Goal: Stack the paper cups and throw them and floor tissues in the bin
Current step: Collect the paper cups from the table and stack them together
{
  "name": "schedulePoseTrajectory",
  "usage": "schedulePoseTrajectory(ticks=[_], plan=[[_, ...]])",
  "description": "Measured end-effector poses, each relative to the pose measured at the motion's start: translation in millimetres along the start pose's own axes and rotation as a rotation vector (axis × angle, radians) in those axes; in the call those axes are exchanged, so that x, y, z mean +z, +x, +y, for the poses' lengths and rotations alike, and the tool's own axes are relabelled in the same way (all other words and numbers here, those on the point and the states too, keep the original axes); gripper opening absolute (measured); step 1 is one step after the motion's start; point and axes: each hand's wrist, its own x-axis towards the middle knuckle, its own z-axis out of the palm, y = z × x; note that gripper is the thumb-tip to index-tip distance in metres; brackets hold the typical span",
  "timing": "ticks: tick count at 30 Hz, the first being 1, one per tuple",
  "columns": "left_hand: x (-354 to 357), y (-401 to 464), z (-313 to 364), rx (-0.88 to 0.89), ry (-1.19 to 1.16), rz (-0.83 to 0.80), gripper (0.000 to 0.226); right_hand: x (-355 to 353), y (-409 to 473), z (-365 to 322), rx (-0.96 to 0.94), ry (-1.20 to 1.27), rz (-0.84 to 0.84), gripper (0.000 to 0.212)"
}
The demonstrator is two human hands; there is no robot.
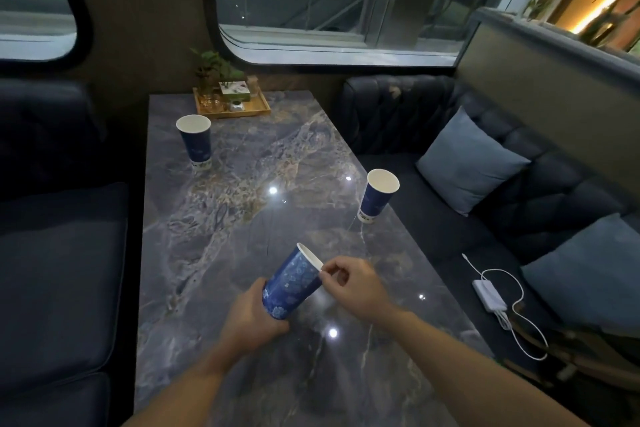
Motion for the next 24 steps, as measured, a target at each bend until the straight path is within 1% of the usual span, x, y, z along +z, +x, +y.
schedulePoseTrajectory(ticks=[3,5,9,11,16,20,24], plan=[[-5,11,-1,-0.004,-0.026,0.020,0.054,-7,20,6,-0.019,-0.042,-0.021,0.012],[-8,18,-3,-0.019,-0.046,0.038,0.053,-12,34,13,-0.029,-0.057,-0.046,0.012],[-11,31,-9,-0.027,-0.053,0.041,0.051,-27,65,29,-0.029,-0.105,-0.009,0.008],[-11,36,-11,-0.039,-0.025,0.038,0.051,-36,81,40,0.001,-0.166,0.015,0.009],[-6,47,-12,-0.078,0.020,0.035,0.049,-57,110,61,0.063,-0.311,0.019,0.021],[-2,53,-14,-0.088,0.006,0.023,0.051,-70,131,66,0.175,-0.383,-0.029,0.026],[-1,57,-15,-0.091,-0.003,0.012,0.053,-76,149,71,0.236,-0.457,-0.101,0.031]])
